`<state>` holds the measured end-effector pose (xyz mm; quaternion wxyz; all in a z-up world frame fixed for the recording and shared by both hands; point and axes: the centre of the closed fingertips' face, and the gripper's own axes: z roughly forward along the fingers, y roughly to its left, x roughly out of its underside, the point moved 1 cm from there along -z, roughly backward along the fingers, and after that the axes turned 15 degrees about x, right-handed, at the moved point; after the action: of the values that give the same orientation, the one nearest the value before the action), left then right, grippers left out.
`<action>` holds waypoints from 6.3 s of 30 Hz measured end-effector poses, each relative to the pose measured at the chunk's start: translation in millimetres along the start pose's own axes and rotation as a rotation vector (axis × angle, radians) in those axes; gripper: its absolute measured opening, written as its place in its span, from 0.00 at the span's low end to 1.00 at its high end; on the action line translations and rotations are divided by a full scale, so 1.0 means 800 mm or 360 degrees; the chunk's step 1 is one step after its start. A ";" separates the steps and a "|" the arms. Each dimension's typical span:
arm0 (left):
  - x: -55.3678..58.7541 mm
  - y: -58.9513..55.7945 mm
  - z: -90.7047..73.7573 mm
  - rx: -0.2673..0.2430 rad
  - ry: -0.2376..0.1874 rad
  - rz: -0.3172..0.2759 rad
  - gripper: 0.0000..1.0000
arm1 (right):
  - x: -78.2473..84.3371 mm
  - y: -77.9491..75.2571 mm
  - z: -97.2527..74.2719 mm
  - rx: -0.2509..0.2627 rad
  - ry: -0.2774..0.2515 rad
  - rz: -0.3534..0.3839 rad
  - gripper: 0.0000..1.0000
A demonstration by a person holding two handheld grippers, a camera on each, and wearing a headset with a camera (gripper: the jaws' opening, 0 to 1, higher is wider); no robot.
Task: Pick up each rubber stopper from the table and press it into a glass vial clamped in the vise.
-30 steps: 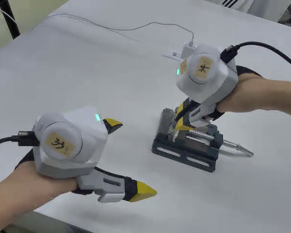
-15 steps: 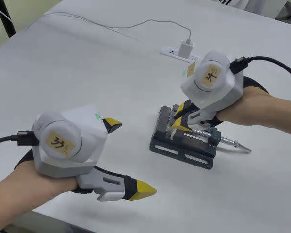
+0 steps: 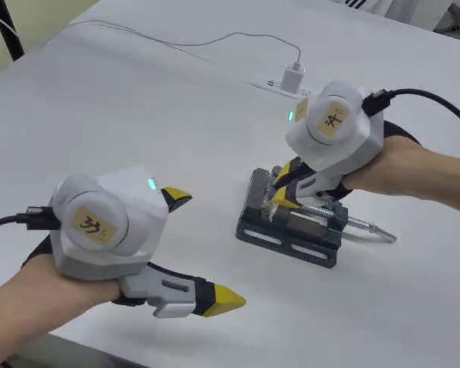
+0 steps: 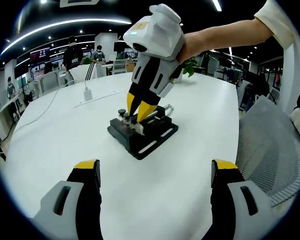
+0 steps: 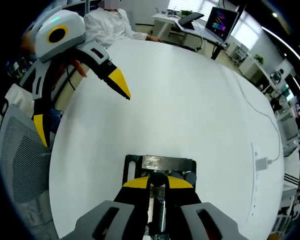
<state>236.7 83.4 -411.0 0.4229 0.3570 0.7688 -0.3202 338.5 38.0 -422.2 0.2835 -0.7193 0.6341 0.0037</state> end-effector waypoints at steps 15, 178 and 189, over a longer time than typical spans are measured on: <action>-0.002 0.002 -0.003 0.0002 -0.0009 0.0006 0.90 | -0.011 -0.008 -0.025 -0.0065 -0.0078 -0.0030 0.18; -0.011 0.020 -0.024 -0.0106 -0.0055 -0.0018 0.97 | 0.133 0.064 -0.097 0.0277 -0.0245 0.1061 0.94; -0.005 0.024 -0.029 -0.0135 -0.0031 -0.0031 0.99 | 0.176 0.091 -0.113 0.0365 -0.0159 0.1238 0.99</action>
<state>244.3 111.2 -401.1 0.4420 0.3281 0.7810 -0.2949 267.6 -130.1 -426.9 0.3699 -0.3885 0.8406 0.0748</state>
